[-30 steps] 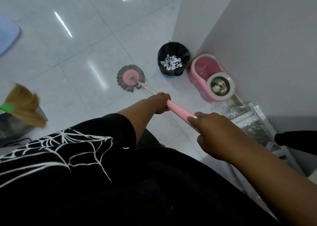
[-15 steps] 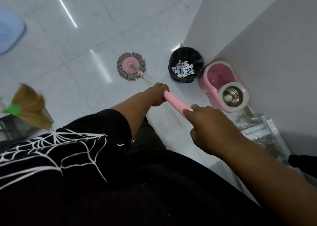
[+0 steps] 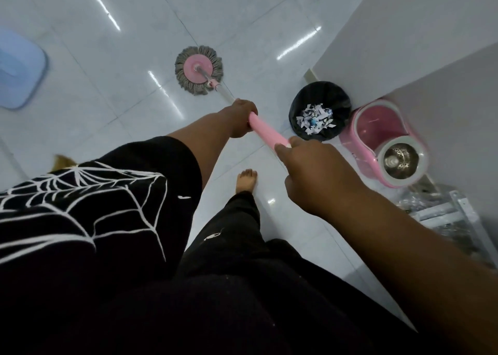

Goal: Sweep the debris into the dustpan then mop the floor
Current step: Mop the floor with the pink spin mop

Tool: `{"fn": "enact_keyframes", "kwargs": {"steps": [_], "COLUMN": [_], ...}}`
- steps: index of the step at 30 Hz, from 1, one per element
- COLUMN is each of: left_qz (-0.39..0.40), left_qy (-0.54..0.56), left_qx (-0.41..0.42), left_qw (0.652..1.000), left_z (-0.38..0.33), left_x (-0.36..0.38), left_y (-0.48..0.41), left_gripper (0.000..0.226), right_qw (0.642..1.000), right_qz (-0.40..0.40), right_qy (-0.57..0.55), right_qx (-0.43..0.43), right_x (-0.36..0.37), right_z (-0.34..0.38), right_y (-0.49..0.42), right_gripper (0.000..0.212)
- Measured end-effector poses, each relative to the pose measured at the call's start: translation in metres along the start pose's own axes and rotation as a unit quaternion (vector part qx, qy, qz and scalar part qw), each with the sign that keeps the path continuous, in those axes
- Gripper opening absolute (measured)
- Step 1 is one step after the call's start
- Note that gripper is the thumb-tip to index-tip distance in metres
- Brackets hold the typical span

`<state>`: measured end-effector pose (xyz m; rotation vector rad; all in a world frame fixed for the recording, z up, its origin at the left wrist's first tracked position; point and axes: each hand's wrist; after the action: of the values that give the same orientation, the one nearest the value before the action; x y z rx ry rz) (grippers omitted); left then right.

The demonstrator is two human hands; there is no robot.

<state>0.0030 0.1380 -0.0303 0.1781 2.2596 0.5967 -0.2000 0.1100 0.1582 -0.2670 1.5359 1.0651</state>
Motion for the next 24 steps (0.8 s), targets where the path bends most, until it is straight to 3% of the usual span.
{"fn": "enact_keyframes", "kwargs": {"steps": [9,24], "left_qz": [0.026,0.133], "left_qy": [-0.036,-0.085], "left_qx": [0.02,0.167], "left_qw": [0.999,0.973], "left_z": [-0.023,-0.171], "left_x": [0.035,0.229], "left_y": [0.032,0.177], "left_gripper": [0.041,0.04], "right_qw": [1.0,0.988], "right_qz": [-0.01,0.033], "right_qy": [-0.013,-0.022], "right_qx": [0.02,0.152], "right_x": [0.025,0.112], "right_z": [0.004,-0.01], "right_y": [0.057,0.348], "right_gripper": [0.038,0.03]}}
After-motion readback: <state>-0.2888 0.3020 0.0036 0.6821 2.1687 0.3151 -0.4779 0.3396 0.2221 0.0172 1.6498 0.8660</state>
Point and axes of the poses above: each hand's wrist, its own y-axis away from the middle knuckle, its own x-axis out of the palm, z = x × y, and after that the axes turned 15 degrees about x, right-handed
